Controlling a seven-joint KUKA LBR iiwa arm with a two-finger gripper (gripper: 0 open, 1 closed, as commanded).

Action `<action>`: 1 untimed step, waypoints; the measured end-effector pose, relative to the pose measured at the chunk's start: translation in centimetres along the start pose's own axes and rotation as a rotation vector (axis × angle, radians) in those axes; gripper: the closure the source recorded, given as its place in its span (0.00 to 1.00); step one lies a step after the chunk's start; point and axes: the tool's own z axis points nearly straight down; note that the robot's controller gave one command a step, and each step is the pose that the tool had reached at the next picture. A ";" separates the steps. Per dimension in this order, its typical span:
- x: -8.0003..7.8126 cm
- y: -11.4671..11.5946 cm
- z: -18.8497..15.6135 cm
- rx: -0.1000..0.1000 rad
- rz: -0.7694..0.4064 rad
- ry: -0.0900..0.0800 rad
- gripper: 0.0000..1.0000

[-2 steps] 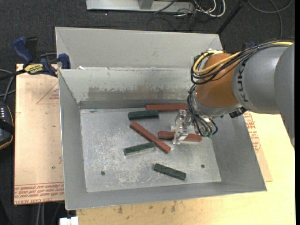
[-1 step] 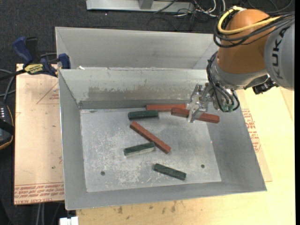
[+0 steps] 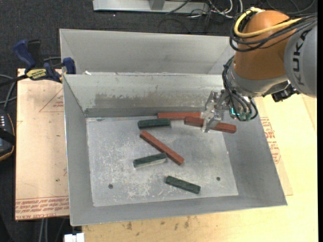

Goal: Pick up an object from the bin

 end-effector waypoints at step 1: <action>0.0 0.0 0.0 0.001 0.000 0.001 1.00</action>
Offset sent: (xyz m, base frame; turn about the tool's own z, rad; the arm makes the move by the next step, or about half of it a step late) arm 0.0000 0.0000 0.0000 0.0000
